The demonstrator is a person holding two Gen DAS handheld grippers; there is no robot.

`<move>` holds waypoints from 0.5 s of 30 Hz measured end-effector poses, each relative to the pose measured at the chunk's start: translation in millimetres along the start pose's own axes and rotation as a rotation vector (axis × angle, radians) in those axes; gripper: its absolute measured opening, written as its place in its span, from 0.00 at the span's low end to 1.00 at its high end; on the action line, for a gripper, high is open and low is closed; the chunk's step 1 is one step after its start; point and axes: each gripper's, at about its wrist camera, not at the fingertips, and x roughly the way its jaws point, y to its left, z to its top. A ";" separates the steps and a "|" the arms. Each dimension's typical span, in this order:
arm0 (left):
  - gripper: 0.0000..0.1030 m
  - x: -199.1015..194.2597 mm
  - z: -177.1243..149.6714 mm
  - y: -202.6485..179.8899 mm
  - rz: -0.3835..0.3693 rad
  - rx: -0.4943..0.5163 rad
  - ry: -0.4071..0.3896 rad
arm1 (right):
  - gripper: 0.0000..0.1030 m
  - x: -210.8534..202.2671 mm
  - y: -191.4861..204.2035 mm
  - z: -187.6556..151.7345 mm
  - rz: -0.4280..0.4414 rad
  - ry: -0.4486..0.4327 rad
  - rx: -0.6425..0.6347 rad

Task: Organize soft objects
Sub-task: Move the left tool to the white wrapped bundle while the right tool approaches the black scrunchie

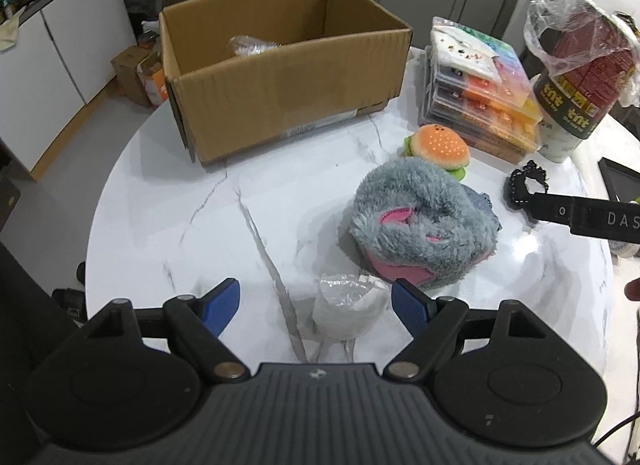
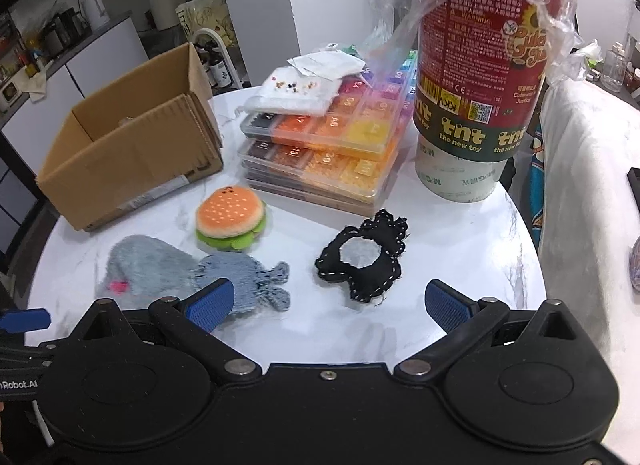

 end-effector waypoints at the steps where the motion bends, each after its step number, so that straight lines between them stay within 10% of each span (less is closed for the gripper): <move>1: 0.79 1.6 -1.5 -0.8 0.004 -0.004 0.001 | 1.00 2.4 -0.6 0.5 -0.003 -0.005 -0.007; 15: 0.57 21.8 -11.8 1.8 0.031 -0.071 0.010 | 0.93 36.1 -21.1 11.2 -0.032 -0.010 -0.025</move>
